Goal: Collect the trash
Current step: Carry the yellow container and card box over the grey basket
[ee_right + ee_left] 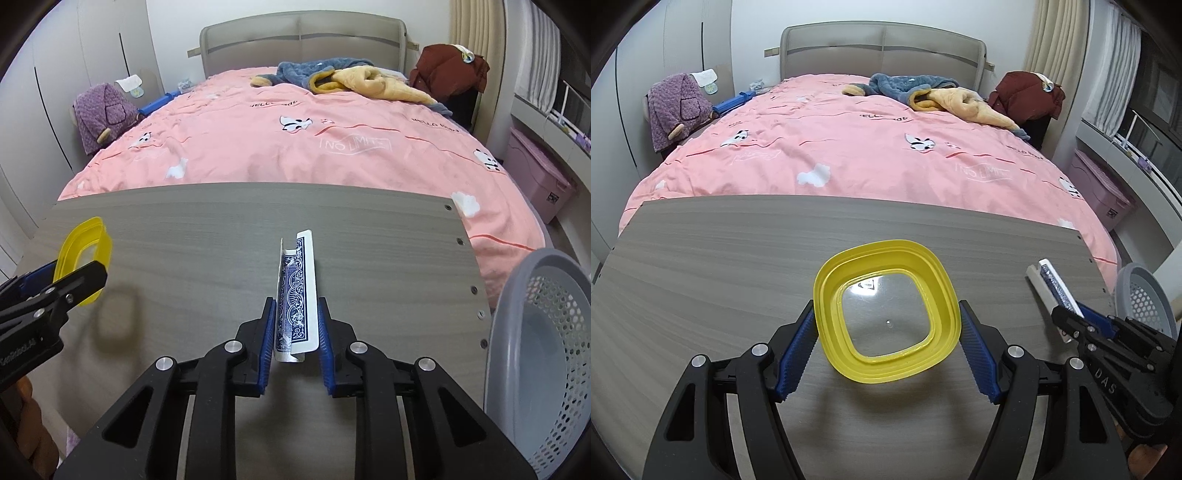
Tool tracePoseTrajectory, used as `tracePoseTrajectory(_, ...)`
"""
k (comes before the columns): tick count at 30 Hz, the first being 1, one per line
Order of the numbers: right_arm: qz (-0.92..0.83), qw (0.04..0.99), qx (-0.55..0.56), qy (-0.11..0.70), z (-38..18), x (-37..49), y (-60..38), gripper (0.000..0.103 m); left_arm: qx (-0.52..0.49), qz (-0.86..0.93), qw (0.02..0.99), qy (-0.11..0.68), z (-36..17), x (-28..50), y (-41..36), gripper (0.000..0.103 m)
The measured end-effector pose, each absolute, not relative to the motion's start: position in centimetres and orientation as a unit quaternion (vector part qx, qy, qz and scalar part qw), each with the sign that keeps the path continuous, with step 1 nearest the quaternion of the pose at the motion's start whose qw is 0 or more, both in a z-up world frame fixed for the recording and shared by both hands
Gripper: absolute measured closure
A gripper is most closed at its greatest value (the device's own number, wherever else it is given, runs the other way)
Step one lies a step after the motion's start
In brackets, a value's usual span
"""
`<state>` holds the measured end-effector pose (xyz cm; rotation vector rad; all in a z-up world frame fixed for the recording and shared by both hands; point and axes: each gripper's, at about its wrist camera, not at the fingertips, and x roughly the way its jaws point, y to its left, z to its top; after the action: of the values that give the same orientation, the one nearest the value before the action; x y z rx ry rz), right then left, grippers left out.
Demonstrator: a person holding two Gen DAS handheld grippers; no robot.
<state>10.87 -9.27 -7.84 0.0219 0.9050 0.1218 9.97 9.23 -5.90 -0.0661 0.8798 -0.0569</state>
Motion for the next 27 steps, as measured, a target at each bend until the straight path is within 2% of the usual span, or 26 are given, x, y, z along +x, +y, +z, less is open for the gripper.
tracePoseTrajectory(16, 0.037, 0.909, 0.036, 0.413, -5.8, 4.8, -14.1, 0.082, -0.001, -0.077, 0.91, 0.408, -3.2, 6.9, 3.9, 0.032)
tracePoseTrajectory(27, -0.012, 0.921, 0.071, 0.382, -4.2, 1.1, -21.0, 0.082, 0.039, -0.142, 0.906, 0.397, -1.4, 5.3, -3.9, 0.032)
